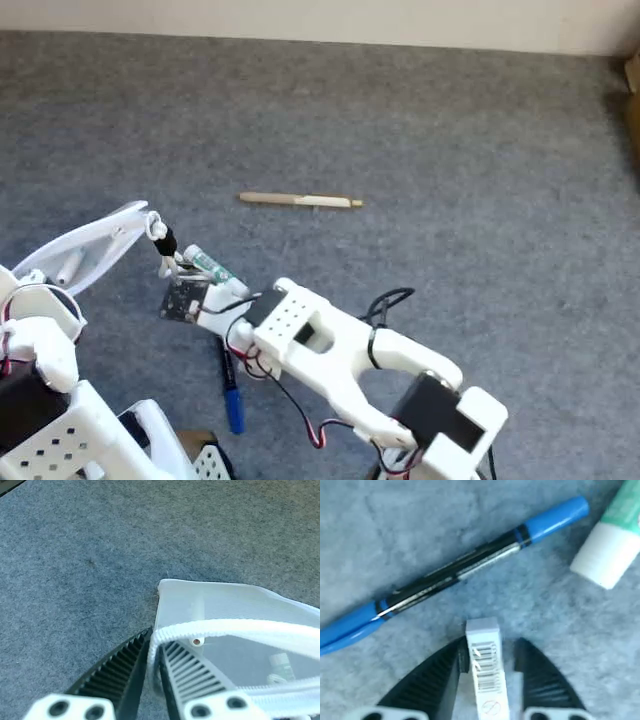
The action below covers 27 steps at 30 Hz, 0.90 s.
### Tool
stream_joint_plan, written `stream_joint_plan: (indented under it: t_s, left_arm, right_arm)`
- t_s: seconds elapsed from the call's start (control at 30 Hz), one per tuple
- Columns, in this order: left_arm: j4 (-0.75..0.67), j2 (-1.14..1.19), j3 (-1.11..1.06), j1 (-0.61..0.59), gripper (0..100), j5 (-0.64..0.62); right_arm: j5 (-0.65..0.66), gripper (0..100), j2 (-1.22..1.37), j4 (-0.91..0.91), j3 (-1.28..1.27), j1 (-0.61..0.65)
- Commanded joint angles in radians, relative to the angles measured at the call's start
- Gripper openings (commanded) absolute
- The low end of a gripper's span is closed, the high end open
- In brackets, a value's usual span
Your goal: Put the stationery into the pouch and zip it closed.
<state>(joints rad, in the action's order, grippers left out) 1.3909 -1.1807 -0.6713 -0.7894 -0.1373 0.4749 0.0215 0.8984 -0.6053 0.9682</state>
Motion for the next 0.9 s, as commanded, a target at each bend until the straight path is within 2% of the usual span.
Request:
stream_joint_plan:
  t_s: [0.0, 0.27, 0.4, 0.63, 0.87]
  left_arm:
    - [-0.003, 0.005, 0.051, -0.018, 1, -0.012]
    - [-0.009, -0.002, 0.030, -0.015, 1, -0.009]
    - [-0.009, -0.002, 0.030, -0.015, 1, -0.009]
    - [-0.009, -0.002, 0.027, -0.012, 1, -0.008]
    - [-0.009, -0.002, 0.030, -0.010, 1, -0.008]
  right_arm:
    - [0.014, 7.4, 0.013, -0.004, 0.047, -0.002]
    - [0.011, 6.7, 0.013, -0.002, 0.039, -0.001]
    - [0.011, 0.2, 0.012, -0.001, 0.039, -0.001]
    - [-0.061, 0.5, 0.002, 0.124, 0.048, -0.002]
    - [-0.068, 0.5, -0.229, 0.140, 0.030, -0.007]
